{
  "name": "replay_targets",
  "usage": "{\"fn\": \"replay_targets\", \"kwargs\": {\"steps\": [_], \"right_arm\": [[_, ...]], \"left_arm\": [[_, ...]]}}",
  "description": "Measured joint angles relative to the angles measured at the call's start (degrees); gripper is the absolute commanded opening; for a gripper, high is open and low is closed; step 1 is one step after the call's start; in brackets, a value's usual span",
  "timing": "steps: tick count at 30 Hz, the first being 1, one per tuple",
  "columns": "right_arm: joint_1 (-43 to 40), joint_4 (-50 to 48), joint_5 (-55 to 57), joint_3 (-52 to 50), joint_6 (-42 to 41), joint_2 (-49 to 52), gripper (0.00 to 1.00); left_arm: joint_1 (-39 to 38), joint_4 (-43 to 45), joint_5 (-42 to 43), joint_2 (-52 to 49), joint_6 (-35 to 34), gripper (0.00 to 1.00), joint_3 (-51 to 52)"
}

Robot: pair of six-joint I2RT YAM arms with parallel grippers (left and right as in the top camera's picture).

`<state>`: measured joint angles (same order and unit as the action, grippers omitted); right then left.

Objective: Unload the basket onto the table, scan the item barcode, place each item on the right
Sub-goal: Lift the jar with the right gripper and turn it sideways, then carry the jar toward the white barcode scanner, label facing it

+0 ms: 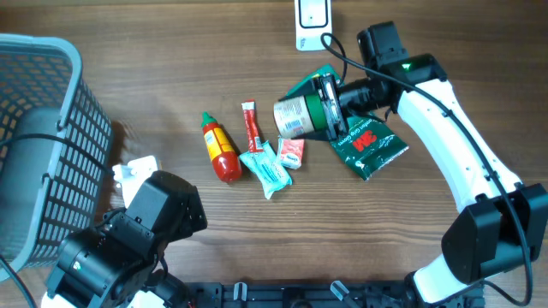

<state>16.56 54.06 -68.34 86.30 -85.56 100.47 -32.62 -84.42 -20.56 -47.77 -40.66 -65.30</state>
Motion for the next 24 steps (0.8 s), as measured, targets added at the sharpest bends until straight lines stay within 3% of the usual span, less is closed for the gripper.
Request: {"fn": "replay_targets", "kwargs": {"steps": [3,6,10,17,20,24], "right_arm": [[0.0,-1.0,2.0,0.0,-3.4,0.0,0.28],[0.0,-1.0,6.0,0.0,0.1,0.0,0.34],[0.0,-0.8,11.7,0.0,13.1,0.0,0.38],[0.0,-0.1,15.6,0.0,42.7,0.0,0.37],[0.0,0.8,17.2,0.0,50.8,0.0,0.32],[0.0,1.1,23.9,0.0,55.9,0.0,0.32]], "left_arm": [[0.0,0.0,0.0,0.0,0.0,1.0,0.0],[0.0,0.0,0.0,0.0,0.0,1.0,0.0],[0.0,0.0,0.0,0.0,0.0,1.0,0.0],[0.0,0.0,0.0,0.0,0.0,1.0,0.0],[0.0,0.0,0.0,0.0,0.0,1.0,0.0],[0.0,0.0,0.0,0.0,0.0,1.0,0.0]]}}
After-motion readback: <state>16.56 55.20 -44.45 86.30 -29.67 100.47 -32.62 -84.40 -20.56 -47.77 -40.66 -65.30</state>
